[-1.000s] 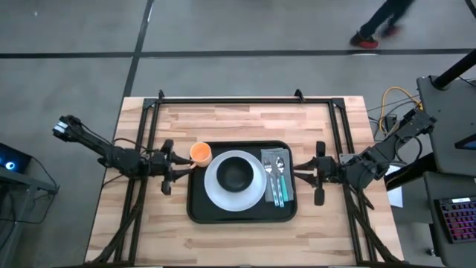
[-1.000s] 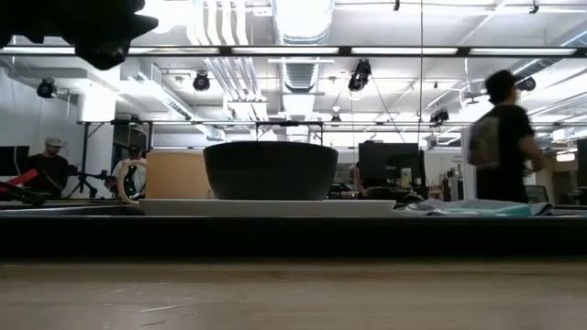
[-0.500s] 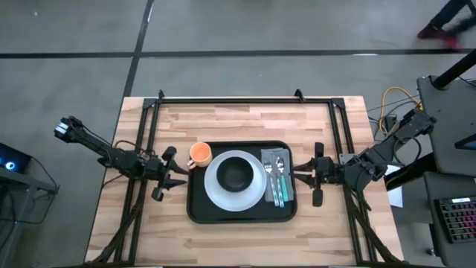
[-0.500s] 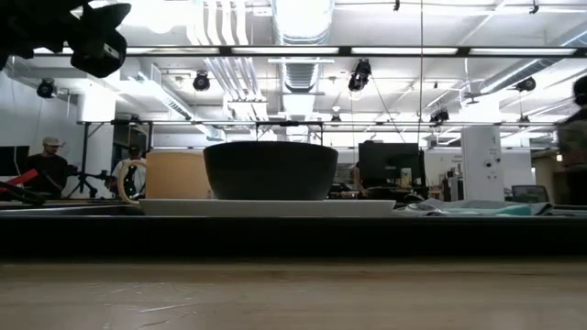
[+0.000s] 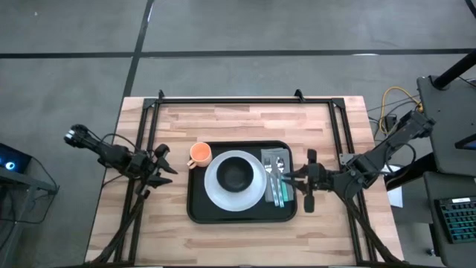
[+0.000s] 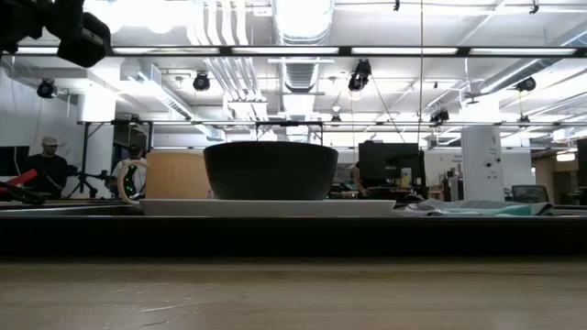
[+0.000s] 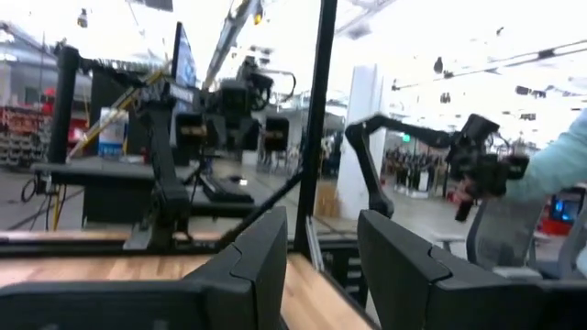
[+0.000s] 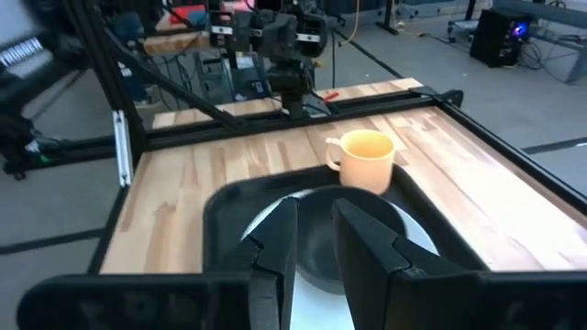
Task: Set up tray
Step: Return to Home Position
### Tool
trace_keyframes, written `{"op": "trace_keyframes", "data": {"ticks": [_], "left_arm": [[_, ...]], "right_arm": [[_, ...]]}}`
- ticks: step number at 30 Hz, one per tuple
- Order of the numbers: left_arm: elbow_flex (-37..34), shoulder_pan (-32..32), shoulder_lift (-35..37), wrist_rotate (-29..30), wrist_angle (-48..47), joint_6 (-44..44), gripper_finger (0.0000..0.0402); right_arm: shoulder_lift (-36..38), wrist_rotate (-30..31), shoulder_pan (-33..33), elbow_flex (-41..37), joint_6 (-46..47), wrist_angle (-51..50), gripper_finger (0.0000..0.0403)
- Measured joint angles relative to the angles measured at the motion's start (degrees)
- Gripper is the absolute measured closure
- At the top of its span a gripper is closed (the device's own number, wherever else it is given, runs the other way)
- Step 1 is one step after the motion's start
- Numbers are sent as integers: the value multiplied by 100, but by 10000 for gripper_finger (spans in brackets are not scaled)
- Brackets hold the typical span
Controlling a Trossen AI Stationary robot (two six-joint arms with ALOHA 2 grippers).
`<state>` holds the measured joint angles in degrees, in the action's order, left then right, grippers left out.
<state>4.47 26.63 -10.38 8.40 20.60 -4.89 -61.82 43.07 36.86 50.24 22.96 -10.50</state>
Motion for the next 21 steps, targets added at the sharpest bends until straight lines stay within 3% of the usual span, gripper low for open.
{"op": "trace_keyframes", "data": {"ticks": [5, 10, 21], "left_arm": [[-83, 0, 251, -101, -42, 102, 284], [-233, 0, 585, -133, -31, 108, 284], [-376, 0, 1015, -145, -127, 138, 284]], "right_arm": [[-190, -83, 0, 0, -22, 385, 339], [-206, -586, 0, 0, -4, 395, 339], [-199, -608, 0, 0, -4, 399, 339]]}}
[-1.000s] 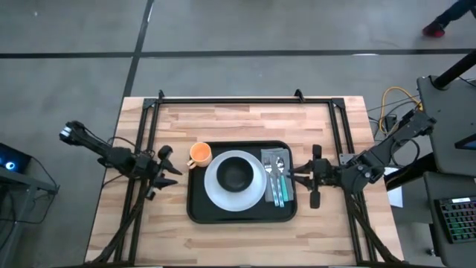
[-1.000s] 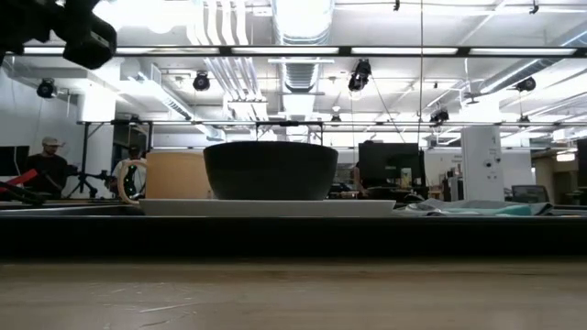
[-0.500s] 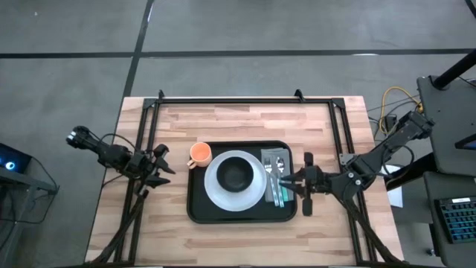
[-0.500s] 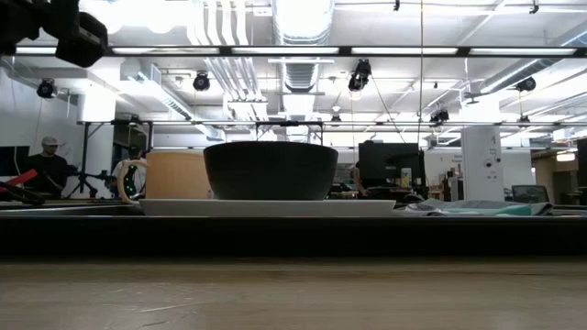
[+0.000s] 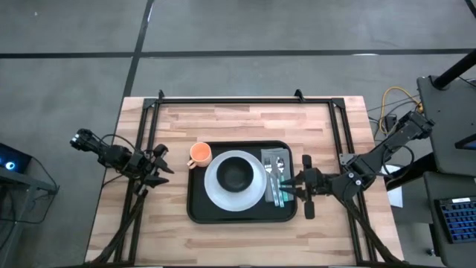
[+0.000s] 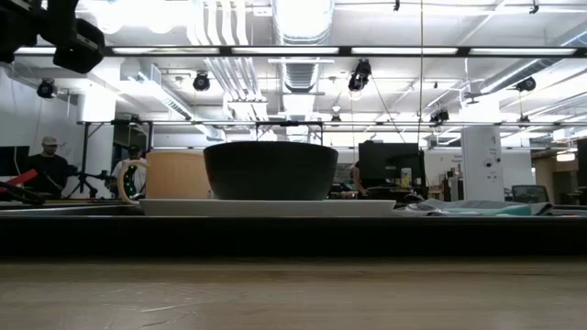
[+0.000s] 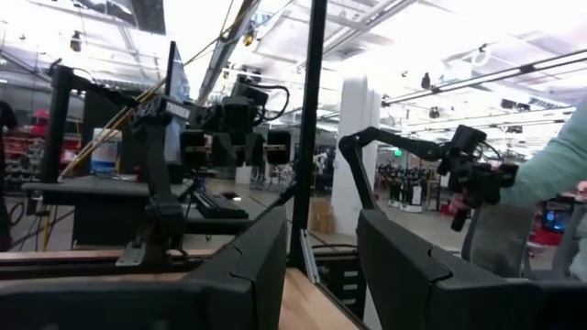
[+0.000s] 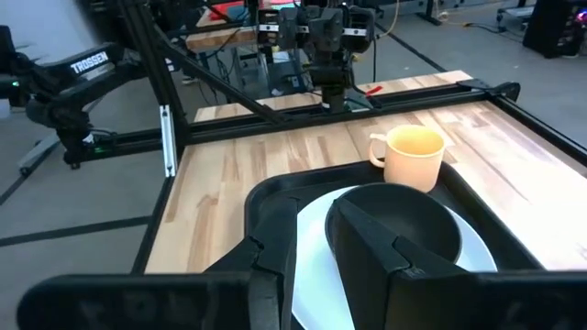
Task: Set up tray
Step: Return to Home Position
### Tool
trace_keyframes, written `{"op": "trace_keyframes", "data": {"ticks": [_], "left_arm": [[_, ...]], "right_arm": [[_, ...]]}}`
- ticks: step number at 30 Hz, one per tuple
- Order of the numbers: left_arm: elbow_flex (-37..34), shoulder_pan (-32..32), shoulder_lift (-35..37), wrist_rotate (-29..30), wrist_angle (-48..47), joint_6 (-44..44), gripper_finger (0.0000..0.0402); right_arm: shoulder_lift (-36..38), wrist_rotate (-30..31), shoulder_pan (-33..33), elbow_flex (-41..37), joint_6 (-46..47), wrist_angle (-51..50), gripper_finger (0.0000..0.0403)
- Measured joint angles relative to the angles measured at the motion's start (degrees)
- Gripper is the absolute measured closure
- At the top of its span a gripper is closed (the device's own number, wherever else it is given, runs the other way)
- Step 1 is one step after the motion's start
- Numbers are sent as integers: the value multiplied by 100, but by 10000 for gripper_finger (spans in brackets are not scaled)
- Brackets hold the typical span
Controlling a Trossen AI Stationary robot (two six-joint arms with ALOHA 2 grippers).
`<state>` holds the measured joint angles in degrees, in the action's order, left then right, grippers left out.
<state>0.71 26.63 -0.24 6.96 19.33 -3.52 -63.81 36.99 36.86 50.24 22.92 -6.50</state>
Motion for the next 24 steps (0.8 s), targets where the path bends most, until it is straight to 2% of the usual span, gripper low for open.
{"op": "trace_keyframes", "data": {"ticks": [11, 12, 16, 24], "left_arm": [[10, 0, -81, -150, -43, -3, 284], [0, 0, -123, -150, -44, -3, 284], [-11, 0, -336, -148, -84, -5, 284], [0, 0, -783, -146, -63, -23, 284]], "right_arm": [[16, -21, 0, 14, 125, 231, 339], [47, -174, 0, 15, 43, 270, 339], [276, -1445, -4, 13, -363, 260, 339], [802, -1473, 48, -44, -519, -497, 339]]}}
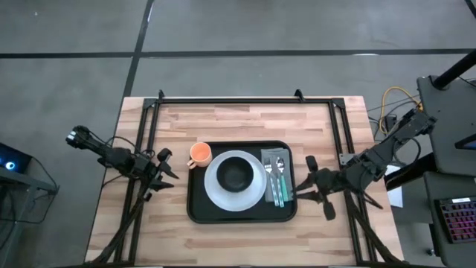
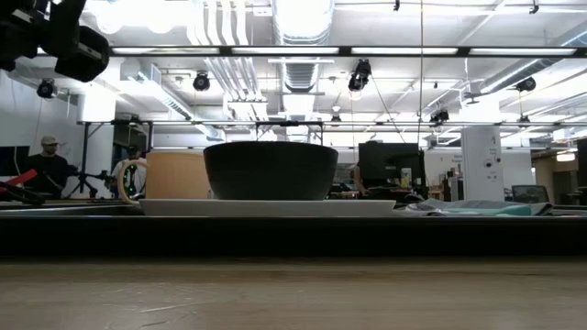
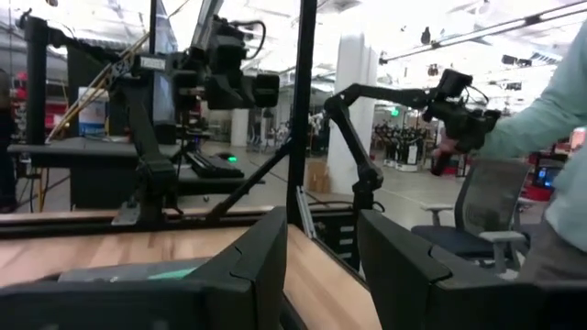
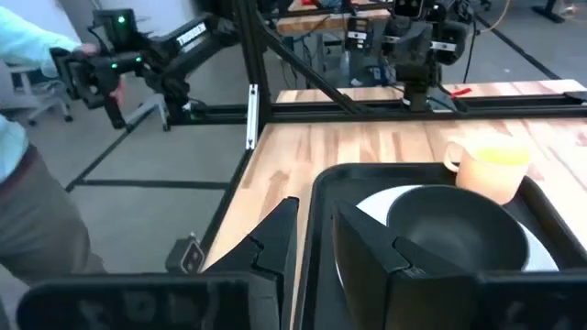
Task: Set up tray
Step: Return to Home Position
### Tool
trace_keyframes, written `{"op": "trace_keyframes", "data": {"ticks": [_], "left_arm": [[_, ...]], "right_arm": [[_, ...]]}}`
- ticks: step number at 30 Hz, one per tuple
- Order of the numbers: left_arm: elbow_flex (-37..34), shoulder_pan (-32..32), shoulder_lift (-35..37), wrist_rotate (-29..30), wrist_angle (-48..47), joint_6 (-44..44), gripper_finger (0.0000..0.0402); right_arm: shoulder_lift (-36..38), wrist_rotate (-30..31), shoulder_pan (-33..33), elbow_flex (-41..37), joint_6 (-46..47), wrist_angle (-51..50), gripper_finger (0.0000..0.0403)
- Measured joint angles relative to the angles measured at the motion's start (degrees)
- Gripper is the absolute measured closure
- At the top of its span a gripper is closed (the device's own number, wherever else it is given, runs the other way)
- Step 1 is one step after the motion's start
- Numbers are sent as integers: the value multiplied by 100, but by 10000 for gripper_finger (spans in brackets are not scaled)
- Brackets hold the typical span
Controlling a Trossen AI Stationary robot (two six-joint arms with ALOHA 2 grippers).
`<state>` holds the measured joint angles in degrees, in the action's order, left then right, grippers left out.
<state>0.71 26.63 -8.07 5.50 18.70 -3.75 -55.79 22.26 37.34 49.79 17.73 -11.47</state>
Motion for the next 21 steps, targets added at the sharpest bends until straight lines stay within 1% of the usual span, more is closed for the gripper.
{"op": "trace_keyframes", "data": {"ticks": [5, 8, 11, 14, 16, 18, 20, 21], "left_arm": [[-4, 0, -150, 1, -15, 0, 284], [-2, 0, -228, 1, -13, 0, 284], [0, 0, -268, 2, -15, 0, 284], [0, 0, -266, 2, 11, 0, 284], [0, 0, -266, 2, 32, 0, 284], [2, 0, -266, 2, 35, -1, 284], [0, 0, -266, 2, 33, -2, 284], [0, 0, -266, 2, 35, 0, 284]], "right_arm": [[426, 2, 24, -181, -119, -228, 339], [856, 17, 134, -403, -121, -227, 339], [1427, 11, 425, -705, -87, -338, 339], [2075, 49, 861, -1148, 183, -345, 339], [2444, 264, 1189, -1510, 369, -161, 339], [2748, 629, 1512, -1872, 450, 181, 339], [2990, 949, 1799, -2191, 363, 459, 339], [3091, 996, 1912, -2303, 256, 543, 339]]}}
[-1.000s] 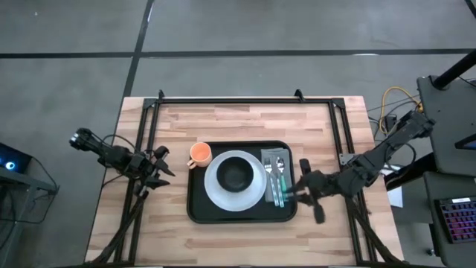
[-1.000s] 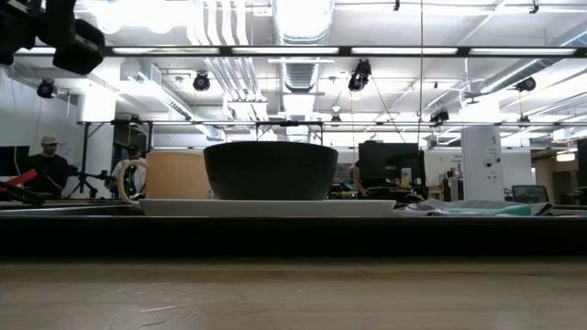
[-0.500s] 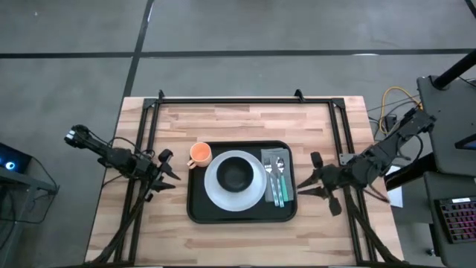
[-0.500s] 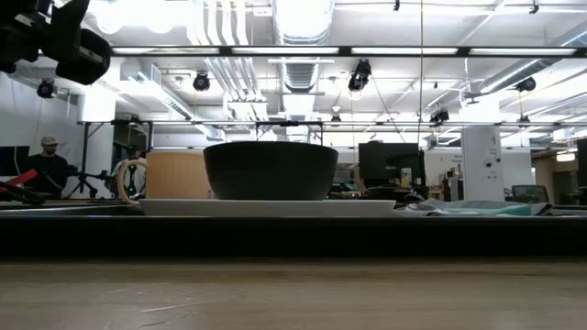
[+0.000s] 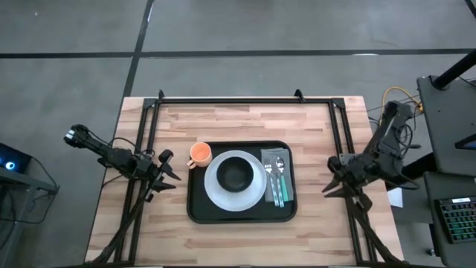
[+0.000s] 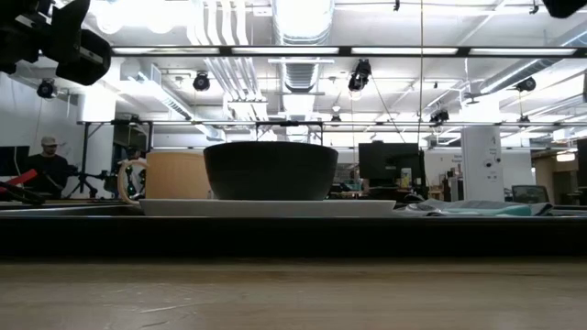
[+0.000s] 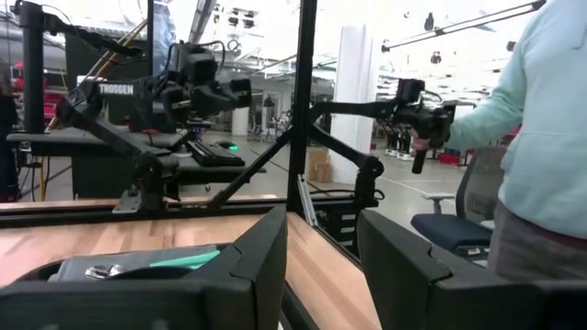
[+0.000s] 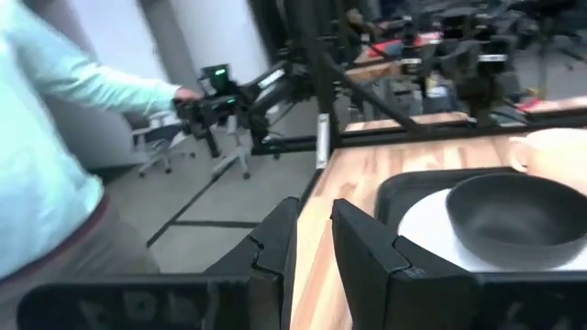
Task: Set up tray
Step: Return to Home Position
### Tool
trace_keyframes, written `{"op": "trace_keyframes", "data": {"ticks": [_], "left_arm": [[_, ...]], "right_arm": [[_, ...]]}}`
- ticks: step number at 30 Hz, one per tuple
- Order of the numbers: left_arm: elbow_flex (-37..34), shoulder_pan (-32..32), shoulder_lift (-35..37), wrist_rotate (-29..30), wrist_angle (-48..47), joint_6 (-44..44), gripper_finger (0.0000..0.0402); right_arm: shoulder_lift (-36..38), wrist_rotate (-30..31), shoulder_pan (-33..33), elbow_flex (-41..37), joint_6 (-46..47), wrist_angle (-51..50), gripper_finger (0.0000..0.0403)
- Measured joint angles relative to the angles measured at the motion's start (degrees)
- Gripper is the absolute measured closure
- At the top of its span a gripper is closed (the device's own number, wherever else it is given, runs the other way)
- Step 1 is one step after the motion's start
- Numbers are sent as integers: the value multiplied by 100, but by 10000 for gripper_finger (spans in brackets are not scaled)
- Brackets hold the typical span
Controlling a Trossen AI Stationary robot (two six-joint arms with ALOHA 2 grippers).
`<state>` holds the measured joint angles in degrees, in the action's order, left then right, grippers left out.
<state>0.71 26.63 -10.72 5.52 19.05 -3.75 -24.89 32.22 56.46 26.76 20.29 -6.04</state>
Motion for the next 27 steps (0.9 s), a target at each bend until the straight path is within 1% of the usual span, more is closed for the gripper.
{"op": "trace_keyframes", "data": {"ticks": [3, 6, 11, 27], "left_arm": [[0, 0, 0, 0, -4, -1, 284], [0, 0, 0, 0, -4, -2, 284], [0, 0, -2, 0, -17, 0, 284], [-2, 0, -2, 0, -26, 0, 284]], "right_arm": [[199, 51, 250, -199, -120, 34, 339], [392, 135, 332, -383, -186, 31, 339], [863, 143, 331, -706, -389, 45, 339], [2472, 140, 328, -1675, -445, -4, 339]]}}
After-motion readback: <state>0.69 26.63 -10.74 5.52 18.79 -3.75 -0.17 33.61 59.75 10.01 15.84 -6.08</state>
